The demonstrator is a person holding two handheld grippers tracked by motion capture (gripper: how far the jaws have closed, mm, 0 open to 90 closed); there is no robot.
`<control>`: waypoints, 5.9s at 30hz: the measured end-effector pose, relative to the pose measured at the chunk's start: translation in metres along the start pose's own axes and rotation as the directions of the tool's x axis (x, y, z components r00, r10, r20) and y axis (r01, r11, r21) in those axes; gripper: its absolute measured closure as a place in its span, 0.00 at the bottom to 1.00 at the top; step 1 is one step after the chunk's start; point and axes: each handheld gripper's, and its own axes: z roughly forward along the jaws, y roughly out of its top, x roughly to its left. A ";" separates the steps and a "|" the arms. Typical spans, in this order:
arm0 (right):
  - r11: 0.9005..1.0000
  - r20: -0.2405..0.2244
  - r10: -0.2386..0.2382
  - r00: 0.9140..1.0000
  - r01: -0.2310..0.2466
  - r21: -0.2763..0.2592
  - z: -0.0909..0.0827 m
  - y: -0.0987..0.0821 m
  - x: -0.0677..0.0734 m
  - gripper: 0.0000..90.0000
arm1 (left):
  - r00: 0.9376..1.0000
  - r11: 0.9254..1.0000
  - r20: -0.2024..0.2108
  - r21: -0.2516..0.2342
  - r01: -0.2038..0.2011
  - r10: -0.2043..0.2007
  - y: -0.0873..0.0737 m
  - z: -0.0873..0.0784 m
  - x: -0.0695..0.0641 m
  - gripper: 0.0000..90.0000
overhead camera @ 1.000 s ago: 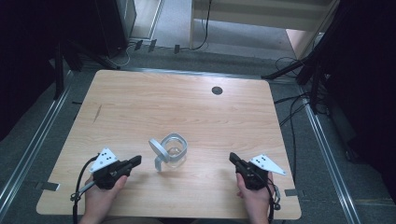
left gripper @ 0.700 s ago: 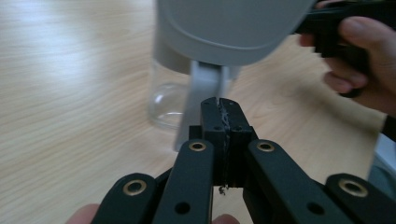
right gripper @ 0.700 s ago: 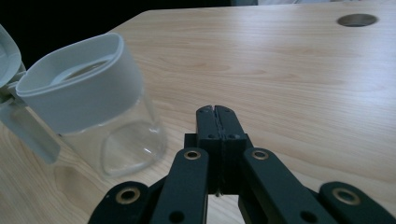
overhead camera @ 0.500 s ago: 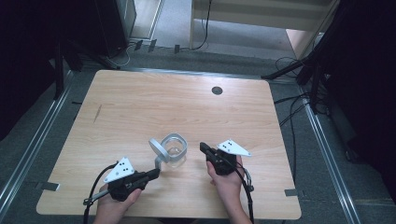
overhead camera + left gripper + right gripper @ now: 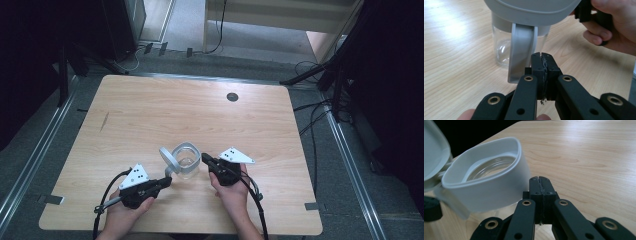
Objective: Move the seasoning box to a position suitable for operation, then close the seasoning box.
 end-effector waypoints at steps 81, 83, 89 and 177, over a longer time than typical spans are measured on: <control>0.998 0.042 -0.032 0.999 0.034 -0.056 -0.002 0.027 0.000 1.00 | 0.916 0.969 -0.341 -0.198 0.151 -0.212 -0.019 -0.040 0.080 0.19; 0.998 0.049 -0.027 0.998 0.029 -0.053 0.000 0.036 -0.006 1.00 | 0.903 0.966 -0.363 -0.199 0.166 -0.230 -0.031 -0.057 0.090 0.15; 0.997 0.046 0.006 0.999 -0.003 -0.075 0.008 0.056 -0.016 1.00 | 0.872 0.956 -0.401 -0.205 0.212 -0.279 -0.053 -0.088 0.110 0.15; 0.982 0.412 0.189 0.891 -0.175 -0.072 -0.187 -0.064 -0.136 0.15 | 0.888 0.976 -0.407 -0.125 0.176 -0.212 -0.052 -0.076 0.109 0.15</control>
